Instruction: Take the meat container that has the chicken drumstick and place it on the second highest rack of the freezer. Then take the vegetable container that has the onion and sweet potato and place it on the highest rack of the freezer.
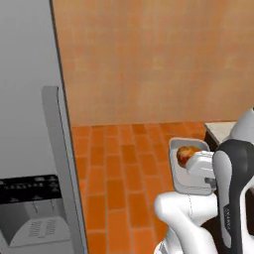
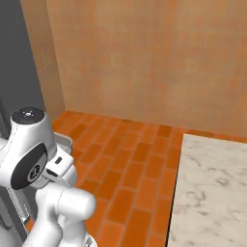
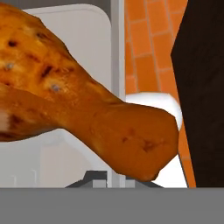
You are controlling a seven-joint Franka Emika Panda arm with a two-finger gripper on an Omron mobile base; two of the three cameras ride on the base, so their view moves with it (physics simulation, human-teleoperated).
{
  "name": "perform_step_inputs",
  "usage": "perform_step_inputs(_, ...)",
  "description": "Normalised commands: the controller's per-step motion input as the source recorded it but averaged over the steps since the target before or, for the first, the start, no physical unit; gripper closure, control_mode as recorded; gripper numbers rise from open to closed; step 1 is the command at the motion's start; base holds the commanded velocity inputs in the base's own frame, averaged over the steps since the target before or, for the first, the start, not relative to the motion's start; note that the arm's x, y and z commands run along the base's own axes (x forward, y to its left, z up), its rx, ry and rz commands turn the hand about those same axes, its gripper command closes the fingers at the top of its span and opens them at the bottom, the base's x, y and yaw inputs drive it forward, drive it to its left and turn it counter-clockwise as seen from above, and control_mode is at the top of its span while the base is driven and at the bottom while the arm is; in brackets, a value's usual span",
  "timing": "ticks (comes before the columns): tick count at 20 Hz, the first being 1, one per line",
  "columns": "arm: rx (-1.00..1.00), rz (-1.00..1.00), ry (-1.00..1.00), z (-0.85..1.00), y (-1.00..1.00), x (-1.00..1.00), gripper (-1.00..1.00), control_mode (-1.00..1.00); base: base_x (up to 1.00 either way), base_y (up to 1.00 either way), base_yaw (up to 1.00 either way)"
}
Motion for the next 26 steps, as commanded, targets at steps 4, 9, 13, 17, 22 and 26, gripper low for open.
perform_step_inputs(4, 0.0, 0.0, 0.0, 0.0, 0.0, 0.0, 1.0, 1.0, 0.72, -0.25, 0.29)
perform_step_inputs(9, 0.0, 0.0, 0.0, 0.0, 0.0, 0.0, 1.0, 1.0, 0.36, -0.29, 0.52)
perform_step_inputs(13, 0.0, 0.0, 0.0, 0.0, 0.0, 0.0, 1.0, 1.0, 0.27, -0.49, 0.64)
perform_step_inputs(17, 0.0, 0.0, 0.0, 0.0, 0.0, 0.0, 1.0, 1.0, 0.5, -0.59, 0.65)
perform_step_inputs(22, 0.0, 0.0, 0.0, 0.0, 0.0, 0.0, 1.0, 1.0, 0.74, -0.56, 0.57)
perform_step_inputs(26, 0.0, 0.0, 0.0, 0.0, 0.0, 0.0, 1.0, 1.0, 0.98, -0.69, 0.27)
